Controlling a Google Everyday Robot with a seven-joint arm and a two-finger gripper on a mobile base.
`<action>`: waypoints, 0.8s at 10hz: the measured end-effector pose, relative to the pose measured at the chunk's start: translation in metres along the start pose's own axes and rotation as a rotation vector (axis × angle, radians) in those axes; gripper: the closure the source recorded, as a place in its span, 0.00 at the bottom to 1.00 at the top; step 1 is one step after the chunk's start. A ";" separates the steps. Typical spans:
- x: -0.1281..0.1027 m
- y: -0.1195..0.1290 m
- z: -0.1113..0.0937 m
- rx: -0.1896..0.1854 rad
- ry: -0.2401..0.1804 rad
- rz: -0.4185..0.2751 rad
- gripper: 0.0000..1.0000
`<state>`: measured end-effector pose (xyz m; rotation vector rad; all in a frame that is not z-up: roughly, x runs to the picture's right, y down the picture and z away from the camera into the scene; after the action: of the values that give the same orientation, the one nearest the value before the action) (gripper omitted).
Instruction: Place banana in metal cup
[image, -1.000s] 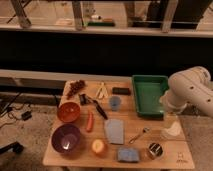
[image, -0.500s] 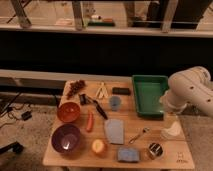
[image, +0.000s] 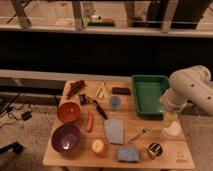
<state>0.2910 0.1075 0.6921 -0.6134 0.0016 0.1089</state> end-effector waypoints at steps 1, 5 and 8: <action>-0.007 -0.016 0.005 -0.026 -0.040 0.010 0.20; -0.021 -0.045 0.014 -0.026 -0.092 0.019 0.20; -0.037 -0.057 0.015 0.056 -0.091 0.003 0.20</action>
<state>0.2592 0.0661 0.7386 -0.5523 -0.0818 0.1393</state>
